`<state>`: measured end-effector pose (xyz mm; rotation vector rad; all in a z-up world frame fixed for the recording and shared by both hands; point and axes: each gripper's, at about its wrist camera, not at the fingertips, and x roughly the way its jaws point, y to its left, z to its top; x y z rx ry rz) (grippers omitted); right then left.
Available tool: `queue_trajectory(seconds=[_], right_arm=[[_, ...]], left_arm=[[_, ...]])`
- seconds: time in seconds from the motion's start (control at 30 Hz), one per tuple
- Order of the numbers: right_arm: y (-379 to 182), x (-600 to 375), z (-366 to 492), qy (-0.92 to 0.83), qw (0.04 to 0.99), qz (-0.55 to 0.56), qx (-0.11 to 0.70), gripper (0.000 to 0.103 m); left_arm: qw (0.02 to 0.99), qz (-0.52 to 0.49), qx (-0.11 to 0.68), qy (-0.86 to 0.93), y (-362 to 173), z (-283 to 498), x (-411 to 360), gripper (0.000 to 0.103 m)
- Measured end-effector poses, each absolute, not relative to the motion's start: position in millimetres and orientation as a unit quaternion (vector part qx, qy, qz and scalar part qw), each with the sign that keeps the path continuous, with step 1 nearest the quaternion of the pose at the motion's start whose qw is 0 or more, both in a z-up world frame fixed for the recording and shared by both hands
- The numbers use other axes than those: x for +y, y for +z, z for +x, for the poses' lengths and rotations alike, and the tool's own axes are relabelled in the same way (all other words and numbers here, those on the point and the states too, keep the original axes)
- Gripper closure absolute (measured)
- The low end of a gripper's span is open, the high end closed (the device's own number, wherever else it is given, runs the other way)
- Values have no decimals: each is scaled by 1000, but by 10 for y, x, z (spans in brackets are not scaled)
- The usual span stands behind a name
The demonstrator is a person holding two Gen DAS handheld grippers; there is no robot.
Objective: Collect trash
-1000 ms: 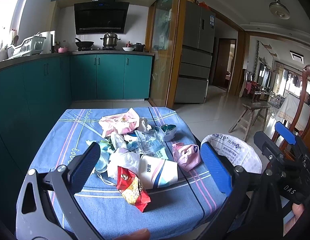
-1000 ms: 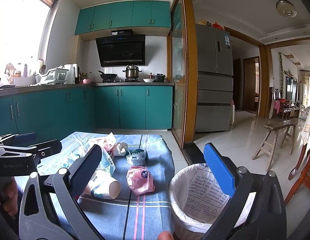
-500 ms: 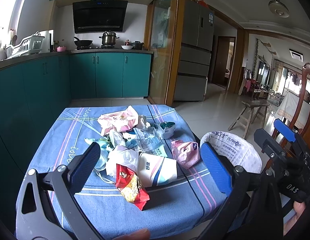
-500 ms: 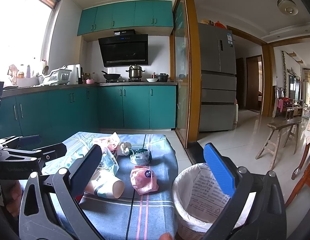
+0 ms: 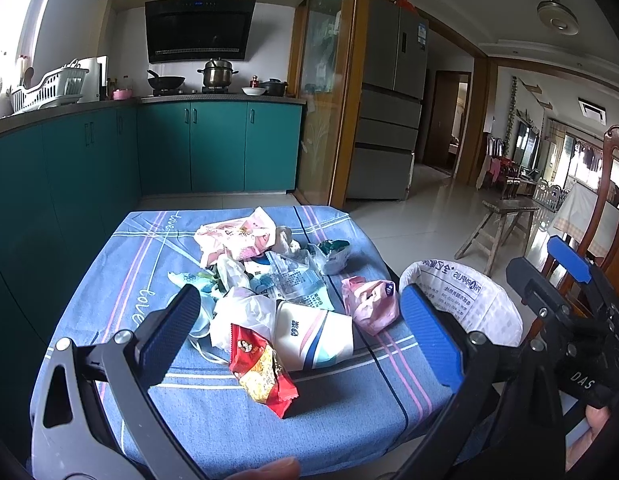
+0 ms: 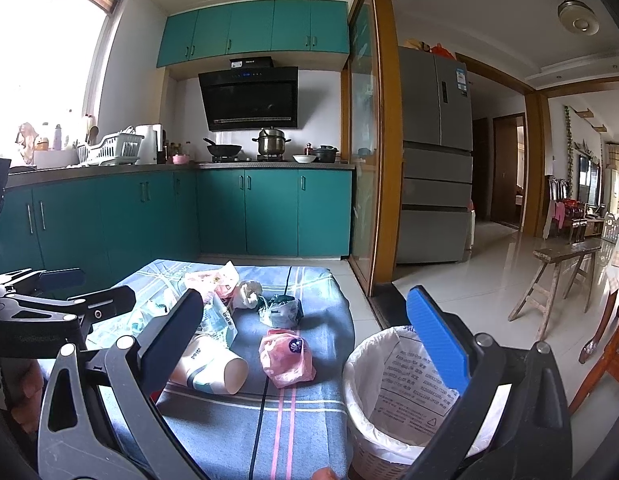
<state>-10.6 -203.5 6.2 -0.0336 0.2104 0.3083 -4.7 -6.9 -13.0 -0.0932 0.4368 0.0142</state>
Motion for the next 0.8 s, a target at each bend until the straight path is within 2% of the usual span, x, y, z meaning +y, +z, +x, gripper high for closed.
queue_trajectory(seconds=[0.8], right_arm=[[60, -2006, -95, 158, 982, -19, 106, 3]], left_arm=[[972, -47, 229, 5, -151, -29, -76, 3]])
